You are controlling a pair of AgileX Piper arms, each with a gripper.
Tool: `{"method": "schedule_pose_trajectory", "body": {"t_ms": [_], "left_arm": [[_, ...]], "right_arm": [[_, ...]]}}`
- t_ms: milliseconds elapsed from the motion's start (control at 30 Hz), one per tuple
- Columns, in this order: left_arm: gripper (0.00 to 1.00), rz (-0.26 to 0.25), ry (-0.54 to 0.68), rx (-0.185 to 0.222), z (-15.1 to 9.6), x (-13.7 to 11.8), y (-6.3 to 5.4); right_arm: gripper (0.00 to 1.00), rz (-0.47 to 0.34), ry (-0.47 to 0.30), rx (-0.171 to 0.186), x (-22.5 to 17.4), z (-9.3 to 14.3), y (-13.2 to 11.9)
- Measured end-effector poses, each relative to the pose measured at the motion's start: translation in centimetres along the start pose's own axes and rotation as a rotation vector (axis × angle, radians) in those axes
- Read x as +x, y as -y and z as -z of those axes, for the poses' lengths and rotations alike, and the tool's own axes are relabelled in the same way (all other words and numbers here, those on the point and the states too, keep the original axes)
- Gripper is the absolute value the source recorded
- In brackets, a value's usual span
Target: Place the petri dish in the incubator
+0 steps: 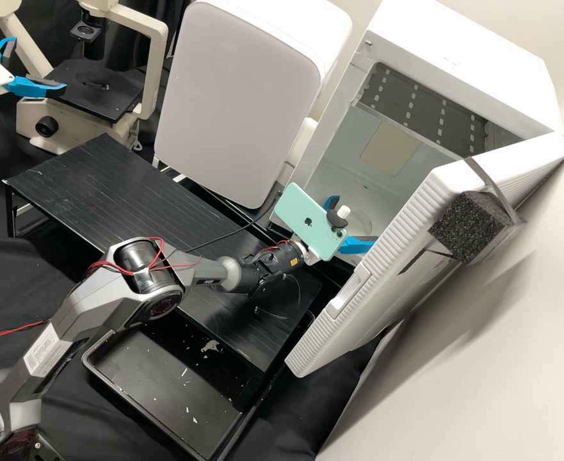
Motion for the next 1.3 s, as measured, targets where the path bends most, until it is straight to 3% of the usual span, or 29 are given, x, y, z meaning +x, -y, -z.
{"method": "schedule_pose_trajectory", "body": {"t_ms": [733, 867, 1300], "left_arm": [[1.0, 0.0, 0.0, 0.0, 0.0, 0.0, 0.0], [1.0, 0.0, 0.0, 0.0, 0.0, 0.0, 0.0], [1.0, 0.0, 0.0, 0.0, 0.0, 0.0, 0.0]], "right_arm": [[1.0, 0.002, 0.009, 0.004, -0.1, -0.3, 0.0], [1.0, 0.012, -0.004, -0.014, -0.8, -0.7, 0.0], [1.0, 0.029, -0.047, 0.026, -4.7, -1.9, -1.9]]}}
